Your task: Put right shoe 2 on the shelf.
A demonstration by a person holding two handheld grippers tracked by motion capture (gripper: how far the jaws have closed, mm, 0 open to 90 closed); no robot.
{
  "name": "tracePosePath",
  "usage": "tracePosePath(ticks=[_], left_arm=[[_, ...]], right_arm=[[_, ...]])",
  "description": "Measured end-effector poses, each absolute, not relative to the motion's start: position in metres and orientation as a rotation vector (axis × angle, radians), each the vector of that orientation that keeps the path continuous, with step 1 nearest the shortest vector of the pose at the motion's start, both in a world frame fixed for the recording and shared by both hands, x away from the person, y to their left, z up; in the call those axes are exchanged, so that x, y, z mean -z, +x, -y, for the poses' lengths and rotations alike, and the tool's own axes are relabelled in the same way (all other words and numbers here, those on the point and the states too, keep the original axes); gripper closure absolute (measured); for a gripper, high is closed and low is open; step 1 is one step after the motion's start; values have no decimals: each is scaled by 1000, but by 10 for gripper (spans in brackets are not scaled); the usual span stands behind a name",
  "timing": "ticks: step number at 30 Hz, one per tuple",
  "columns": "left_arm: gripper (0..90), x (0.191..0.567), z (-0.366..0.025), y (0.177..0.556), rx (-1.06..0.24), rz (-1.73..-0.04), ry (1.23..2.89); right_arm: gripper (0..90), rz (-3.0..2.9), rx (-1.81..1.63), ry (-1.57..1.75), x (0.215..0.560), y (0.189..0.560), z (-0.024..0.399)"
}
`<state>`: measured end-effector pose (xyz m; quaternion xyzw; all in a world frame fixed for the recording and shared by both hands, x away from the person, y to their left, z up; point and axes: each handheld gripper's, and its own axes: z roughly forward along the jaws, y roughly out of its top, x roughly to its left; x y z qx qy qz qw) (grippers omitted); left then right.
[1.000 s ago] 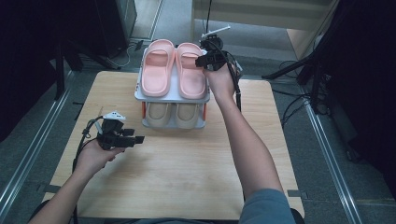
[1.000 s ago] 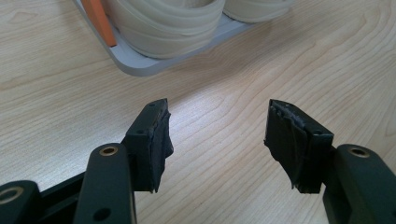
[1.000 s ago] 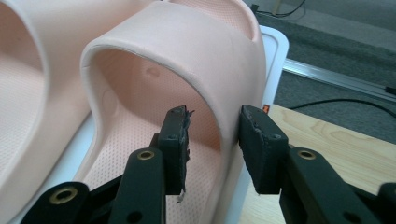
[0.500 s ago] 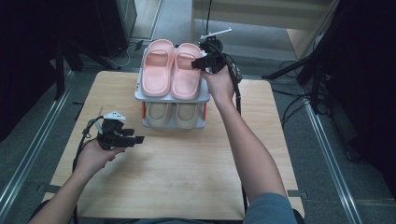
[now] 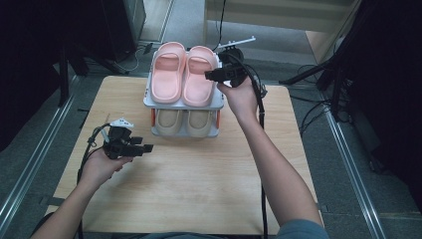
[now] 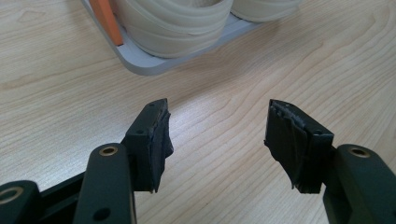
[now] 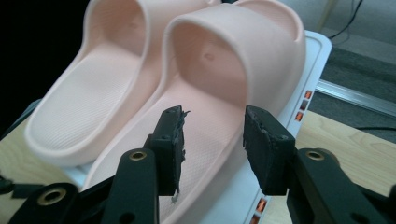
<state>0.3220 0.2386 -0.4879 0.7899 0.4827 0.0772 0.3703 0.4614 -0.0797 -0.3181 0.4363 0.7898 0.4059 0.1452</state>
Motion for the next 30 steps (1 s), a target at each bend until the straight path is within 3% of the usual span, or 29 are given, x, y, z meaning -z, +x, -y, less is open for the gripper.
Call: tracePosePath(ticks=[30], left_arm=[[399, 488, -232, 330, -190, -1224, 2039]], right_arm=[[530, -2387, -1373, 1059, 369, 366, 116]])
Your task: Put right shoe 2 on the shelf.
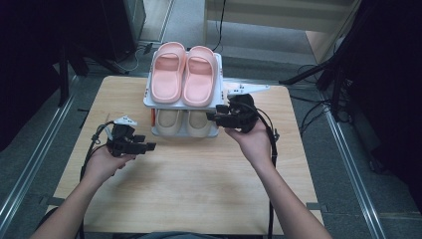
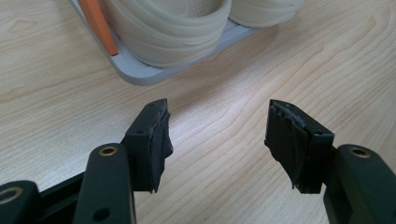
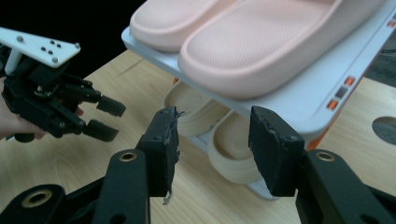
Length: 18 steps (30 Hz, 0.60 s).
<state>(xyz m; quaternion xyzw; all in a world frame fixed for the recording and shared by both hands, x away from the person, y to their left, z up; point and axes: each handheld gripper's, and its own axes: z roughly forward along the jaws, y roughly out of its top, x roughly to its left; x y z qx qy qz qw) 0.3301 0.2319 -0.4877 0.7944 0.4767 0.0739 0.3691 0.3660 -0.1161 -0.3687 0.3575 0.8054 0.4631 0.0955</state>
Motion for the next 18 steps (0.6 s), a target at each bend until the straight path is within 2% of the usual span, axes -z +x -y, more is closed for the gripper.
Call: tracePosePath(ticks=[18], left_arm=[[396, 488, -227, 335, -181, -1204, 2073]], right_arm=[[502, -2373, -1392, 1075, 428, 340, 154]])
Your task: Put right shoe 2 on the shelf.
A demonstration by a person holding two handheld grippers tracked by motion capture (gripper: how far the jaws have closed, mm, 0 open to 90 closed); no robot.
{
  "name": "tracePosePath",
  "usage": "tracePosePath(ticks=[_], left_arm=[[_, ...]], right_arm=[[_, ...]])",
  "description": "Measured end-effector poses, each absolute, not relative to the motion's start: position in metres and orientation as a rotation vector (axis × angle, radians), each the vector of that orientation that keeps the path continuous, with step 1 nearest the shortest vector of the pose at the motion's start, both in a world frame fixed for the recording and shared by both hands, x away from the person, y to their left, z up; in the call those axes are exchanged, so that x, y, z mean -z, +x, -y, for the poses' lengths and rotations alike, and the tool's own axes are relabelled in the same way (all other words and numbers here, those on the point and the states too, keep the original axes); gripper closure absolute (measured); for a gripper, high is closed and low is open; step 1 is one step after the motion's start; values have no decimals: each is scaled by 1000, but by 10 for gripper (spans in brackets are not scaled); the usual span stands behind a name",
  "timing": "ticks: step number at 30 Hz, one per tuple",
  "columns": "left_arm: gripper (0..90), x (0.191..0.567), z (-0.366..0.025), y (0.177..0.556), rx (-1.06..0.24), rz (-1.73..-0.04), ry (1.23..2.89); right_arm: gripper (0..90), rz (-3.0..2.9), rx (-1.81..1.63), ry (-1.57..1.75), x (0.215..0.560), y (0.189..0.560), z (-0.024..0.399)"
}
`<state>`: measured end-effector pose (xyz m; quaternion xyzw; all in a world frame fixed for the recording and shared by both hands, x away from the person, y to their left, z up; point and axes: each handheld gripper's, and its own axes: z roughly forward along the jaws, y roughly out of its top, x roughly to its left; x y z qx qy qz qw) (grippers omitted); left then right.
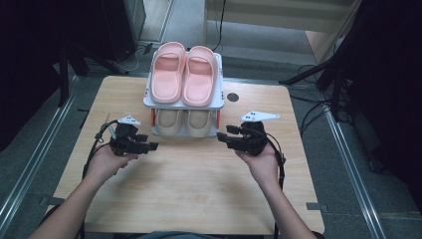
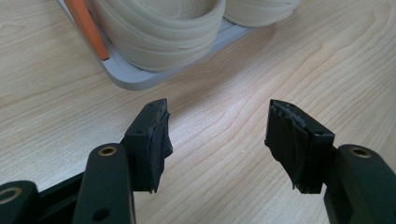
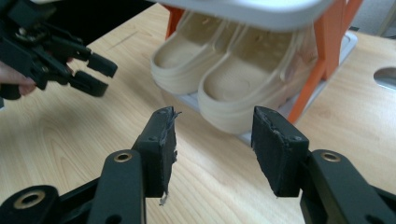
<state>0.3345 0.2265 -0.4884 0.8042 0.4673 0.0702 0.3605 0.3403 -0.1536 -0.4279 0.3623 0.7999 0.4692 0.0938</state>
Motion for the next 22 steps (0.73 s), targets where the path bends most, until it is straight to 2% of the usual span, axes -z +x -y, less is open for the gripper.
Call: tracePosePath(ticks=[16, 22], left_arm=[[387, 490, -223, 336, -167, -1210, 2079], [376, 494, -218, 336, -156, -1219, 2098]], right_arm=[[461, -2398, -1350, 1121, 466, 329, 167], [372, -2420, -1322, 1062, 473, 332, 157]])
